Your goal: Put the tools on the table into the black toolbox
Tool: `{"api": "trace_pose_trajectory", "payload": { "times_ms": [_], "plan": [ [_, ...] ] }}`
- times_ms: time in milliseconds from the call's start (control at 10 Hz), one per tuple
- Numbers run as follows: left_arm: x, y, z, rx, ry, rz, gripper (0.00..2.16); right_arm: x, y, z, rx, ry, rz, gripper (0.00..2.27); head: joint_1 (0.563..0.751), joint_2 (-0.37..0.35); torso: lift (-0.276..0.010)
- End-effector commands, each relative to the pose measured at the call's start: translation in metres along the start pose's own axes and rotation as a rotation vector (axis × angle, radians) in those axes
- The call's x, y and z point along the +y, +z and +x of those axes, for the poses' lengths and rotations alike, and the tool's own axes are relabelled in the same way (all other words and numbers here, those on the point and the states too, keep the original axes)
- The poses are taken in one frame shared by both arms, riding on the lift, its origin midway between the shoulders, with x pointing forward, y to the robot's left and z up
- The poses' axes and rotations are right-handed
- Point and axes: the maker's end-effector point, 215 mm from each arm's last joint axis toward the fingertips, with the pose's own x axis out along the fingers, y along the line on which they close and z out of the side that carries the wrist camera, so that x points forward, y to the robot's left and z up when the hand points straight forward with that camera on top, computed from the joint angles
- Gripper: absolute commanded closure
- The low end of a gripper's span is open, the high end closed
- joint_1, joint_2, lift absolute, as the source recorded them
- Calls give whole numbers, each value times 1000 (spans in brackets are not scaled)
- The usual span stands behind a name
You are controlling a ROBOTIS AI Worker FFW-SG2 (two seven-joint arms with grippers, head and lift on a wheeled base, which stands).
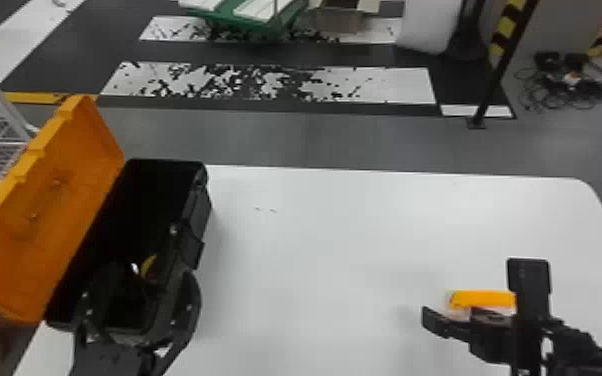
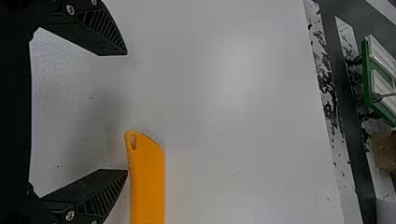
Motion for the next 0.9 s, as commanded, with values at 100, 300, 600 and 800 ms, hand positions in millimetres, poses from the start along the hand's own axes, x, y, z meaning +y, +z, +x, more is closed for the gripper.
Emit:
{"api": "trace_pose_trajectory", "payload": {
  "times_ms": [100,300,600,800],
  "plan": [
    [0,0,0,0,0,0,66,1,14,5,-23,4,0,110,695,55,-39],
    [0,0,0,0,-2,0,66,-5,25,14,-31,-17,3,117,695,54,-39],
    [1,1,1,-3,0,0,66,-17,56,25,-117,-59,-23,117,695,40,-39],
    [0,0,2,-2,-2,0,66,-25,72,22,-164,-87,-27,117,695,30,-39]
  ]
}}
